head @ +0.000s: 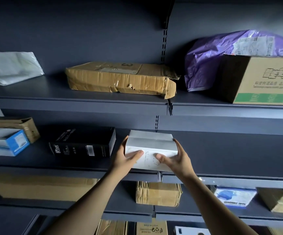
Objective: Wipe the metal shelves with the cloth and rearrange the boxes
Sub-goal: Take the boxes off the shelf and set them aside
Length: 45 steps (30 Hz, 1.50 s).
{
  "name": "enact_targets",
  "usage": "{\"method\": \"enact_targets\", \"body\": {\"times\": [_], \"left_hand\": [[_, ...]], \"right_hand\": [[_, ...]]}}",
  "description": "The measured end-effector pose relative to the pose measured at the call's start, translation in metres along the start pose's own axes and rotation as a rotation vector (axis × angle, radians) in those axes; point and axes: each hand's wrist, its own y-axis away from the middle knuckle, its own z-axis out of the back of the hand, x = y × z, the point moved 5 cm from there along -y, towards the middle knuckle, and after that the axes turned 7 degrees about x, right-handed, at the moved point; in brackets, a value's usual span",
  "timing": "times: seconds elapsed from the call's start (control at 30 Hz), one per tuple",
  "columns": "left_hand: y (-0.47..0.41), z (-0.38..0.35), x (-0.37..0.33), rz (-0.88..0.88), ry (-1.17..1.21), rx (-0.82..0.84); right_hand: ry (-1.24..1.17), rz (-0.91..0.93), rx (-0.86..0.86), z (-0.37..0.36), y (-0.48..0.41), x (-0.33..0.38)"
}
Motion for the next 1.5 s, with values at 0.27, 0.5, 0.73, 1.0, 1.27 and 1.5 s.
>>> {"method": "enact_targets", "body": {"times": [0.27, 0.5, 0.73, 1.0, 1.27, 1.5], "left_hand": [[0.103, 0.054, -0.021, -0.027, 0.126, 0.000], [0.166, 0.097, -0.069, -0.123, 0.200, -0.008], [0.177, 0.118, -0.137, -0.323, 0.077, -0.084], [0.148, 0.134, -0.208, -0.418, 0.015, -0.058], [0.077, 0.136, -0.262, -0.551, -0.040, -0.155], [-0.025, 0.130, -0.277, -0.488, -0.053, -0.142]], "right_hand": [[-0.070, 0.199, -0.069, -0.031, 0.119, 0.075], [-0.091, 0.303, -0.120, -0.044, 0.190, 0.139], [-0.001, 0.382, -0.245, -0.020, 0.208, 0.206], [-0.001, 0.453, -0.312, 0.013, 0.171, 0.265], [0.052, 0.508, -0.359, 0.046, 0.083, 0.298], [0.108, 0.507, -0.332, 0.069, -0.021, 0.310]]}}
